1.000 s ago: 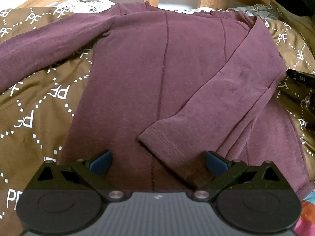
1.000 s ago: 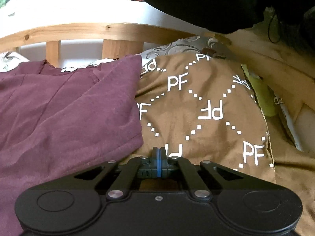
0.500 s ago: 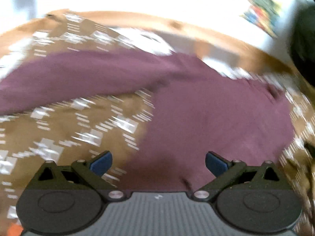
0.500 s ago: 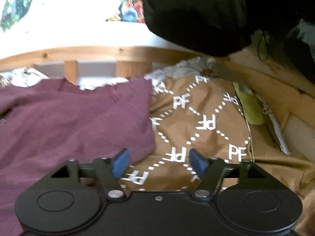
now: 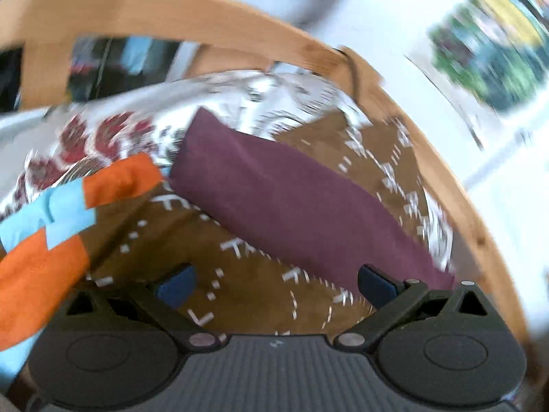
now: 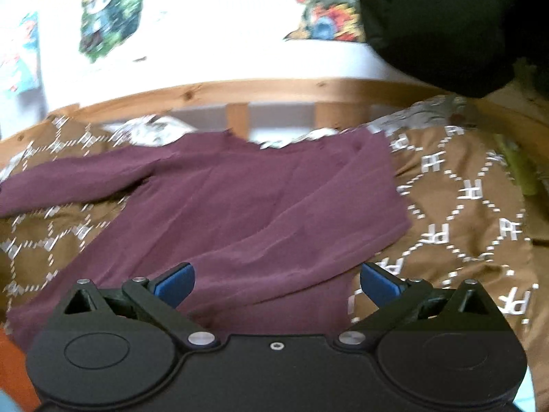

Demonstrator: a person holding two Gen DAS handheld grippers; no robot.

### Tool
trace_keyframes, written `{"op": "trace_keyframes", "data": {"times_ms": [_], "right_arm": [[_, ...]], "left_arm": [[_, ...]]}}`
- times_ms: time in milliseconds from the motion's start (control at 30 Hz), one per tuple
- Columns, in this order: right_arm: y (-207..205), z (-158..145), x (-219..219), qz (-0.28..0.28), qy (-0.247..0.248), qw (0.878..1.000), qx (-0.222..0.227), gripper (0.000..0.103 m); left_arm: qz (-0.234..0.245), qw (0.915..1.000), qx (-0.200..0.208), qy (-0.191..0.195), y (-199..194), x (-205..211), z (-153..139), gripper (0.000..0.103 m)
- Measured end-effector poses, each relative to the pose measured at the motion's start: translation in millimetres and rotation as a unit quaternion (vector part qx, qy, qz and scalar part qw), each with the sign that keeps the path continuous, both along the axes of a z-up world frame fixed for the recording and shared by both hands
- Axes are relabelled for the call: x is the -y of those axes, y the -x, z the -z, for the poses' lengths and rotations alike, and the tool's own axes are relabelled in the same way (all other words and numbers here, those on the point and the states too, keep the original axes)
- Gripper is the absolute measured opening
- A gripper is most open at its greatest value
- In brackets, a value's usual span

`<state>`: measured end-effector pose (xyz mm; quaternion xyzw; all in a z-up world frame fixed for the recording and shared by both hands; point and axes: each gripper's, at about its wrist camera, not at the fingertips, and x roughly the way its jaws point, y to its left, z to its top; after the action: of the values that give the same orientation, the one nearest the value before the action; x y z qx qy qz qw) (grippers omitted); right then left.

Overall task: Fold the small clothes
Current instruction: 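Grasp the other sleeve cuff with the left tool and lift it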

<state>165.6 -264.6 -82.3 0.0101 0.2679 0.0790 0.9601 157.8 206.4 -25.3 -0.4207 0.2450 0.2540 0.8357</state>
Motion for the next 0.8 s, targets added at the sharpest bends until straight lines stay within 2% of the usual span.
{"op": "trace_keyframes", "data": {"times_ms": [100, 167, 200, 267, 333, 367, 400, 433, 500, 667, 800], "right_arm": [[0, 3, -8, -0.004, 0.022, 1.0, 0.002, 0.102], [-3, 6, -7, 0.004, 0.019, 1.0, -0.005, 0.102], [-4, 8, -4, 0.009, 0.014, 1.0, -0.011, 0.102], [-8, 12, 0, 0.019, 0.007, 1.0, -0.024, 0.102], [-12, 15, 4, 0.028, 0.003, 0.999, -0.035, 0.102], [-13, 18, 6, 0.031, 0.002, 0.999, -0.039, 0.102], [-14, 19, 7, 0.034, 0.001, 0.999, -0.041, 0.102], [-15, 20, 7, 0.036, 0.001, 0.998, -0.044, 0.102], [-18, 22, 8, 0.039, 0.001, 0.998, -0.047, 0.102], [-23, 25, 4, 0.034, 0.002, 0.998, -0.052, 0.102], [-25, 25, 3, 0.028, 0.002, 0.998, -0.051, 0.102]], "left_arm": [[-0.045, 0.9973, 0.036, 0.044, 3, -17, 11, 0.102], [-0.075, 0.9945, 0.052, 0.05, 3, -21, 15, 0.101], [-0.087, 0.9933, 0.06, 0.046, 3, -20, 16, 0.098], [-0.109, 0.991, 0.072, 0.029, 3, -17, 15, 0.085], [-0.118, 0.9885, 0.093, 0.02, 3, -15, 17, 0.052], [-0.119, 0.9878, 0.099, 0.018, 3, -14, 17, 0.041], [-0.122, 0.9874, 0.1, 0.017, 3, -14, 17, 0.02], [-0.126, 0.9867, 0.102, 0.014, 2, -15, 17, 0.006], [-0.132, 0.9851, 0.11, 0.002, 4, -12, 15, 0.005], [-0.116, 0.9804, 0.139, -0.08, 8, 8, -8, 0.004], [-0.045, 0.9721, 0.173, -0.152, -9, 28, -31, 0.004]]}}
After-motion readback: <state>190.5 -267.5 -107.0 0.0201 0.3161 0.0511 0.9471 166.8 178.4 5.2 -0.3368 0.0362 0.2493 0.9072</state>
